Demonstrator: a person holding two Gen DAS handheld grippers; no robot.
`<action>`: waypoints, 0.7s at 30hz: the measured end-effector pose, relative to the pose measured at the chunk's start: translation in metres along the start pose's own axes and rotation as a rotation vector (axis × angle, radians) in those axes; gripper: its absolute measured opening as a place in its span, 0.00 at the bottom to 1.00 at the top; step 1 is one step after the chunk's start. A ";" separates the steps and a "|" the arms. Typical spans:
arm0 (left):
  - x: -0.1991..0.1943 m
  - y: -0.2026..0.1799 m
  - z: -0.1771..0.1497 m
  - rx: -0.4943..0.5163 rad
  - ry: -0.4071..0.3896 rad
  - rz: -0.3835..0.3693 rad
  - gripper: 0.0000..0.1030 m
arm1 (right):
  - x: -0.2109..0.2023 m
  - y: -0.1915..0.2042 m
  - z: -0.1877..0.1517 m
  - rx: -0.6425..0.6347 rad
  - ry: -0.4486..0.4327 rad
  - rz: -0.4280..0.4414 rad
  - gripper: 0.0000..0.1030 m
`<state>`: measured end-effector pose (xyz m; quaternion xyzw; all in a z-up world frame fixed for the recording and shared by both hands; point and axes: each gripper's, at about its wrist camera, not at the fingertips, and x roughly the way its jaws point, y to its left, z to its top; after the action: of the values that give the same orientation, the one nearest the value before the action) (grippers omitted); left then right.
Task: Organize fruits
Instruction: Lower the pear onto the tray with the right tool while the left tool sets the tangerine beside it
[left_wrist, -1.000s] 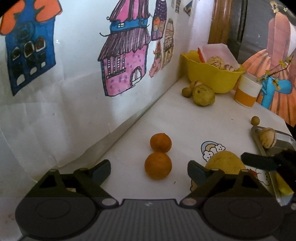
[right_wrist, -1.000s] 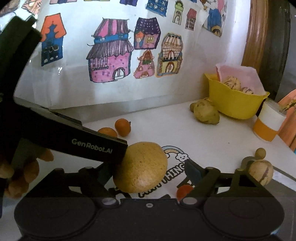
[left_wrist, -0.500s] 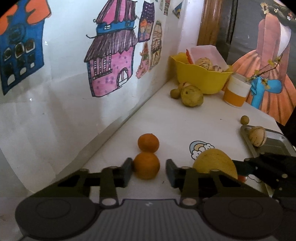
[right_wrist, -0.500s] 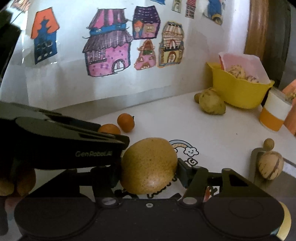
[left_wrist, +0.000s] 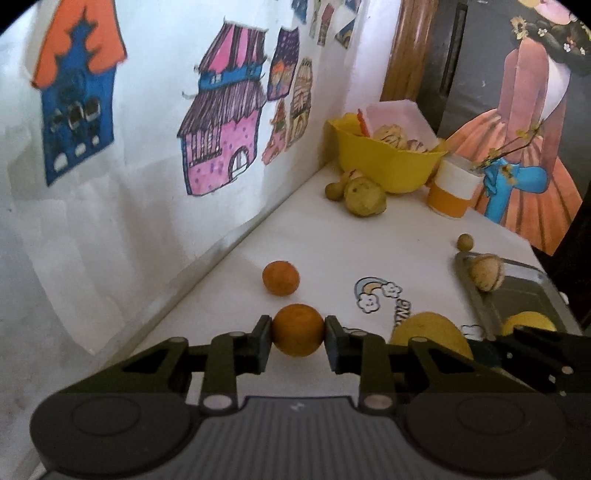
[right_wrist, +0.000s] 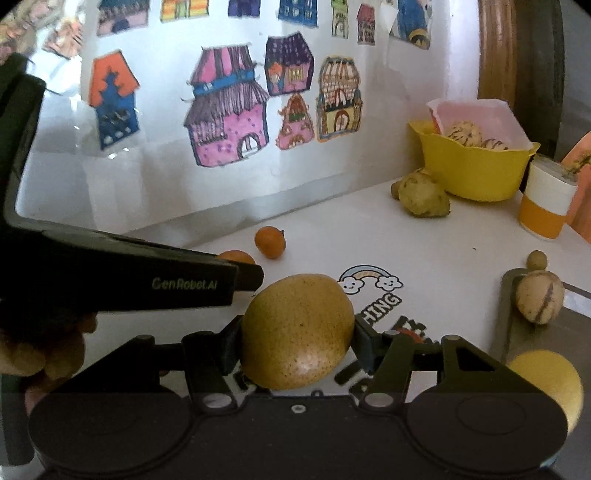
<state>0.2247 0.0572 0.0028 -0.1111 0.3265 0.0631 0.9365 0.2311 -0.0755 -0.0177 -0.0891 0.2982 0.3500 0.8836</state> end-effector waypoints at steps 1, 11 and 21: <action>-0.004 -0.002 0.000 0.004 -0.006 -0.005 0.32 | -0.008 -0.001 -0.001 0.008 -0.009 0.003 0.59; -0.035 -0.053 -0.008 0.054 -0.020 -0.126 0.32 | -0.106 -0.033 -0.024 0.133 -0.123 -0.068 0.59; -0.036 -0.129 -0.033 0.121 0.035 -0.283 0.32 | -0.166 -0.083 -0.073 0.219 -0.127 -0.271 0.59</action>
<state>0.2009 -0.0773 0.0216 -0.1004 0.3269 -0.0911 0.9353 0.1573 -0.2567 0.0172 -0.0096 0.2631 0.1981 0.9442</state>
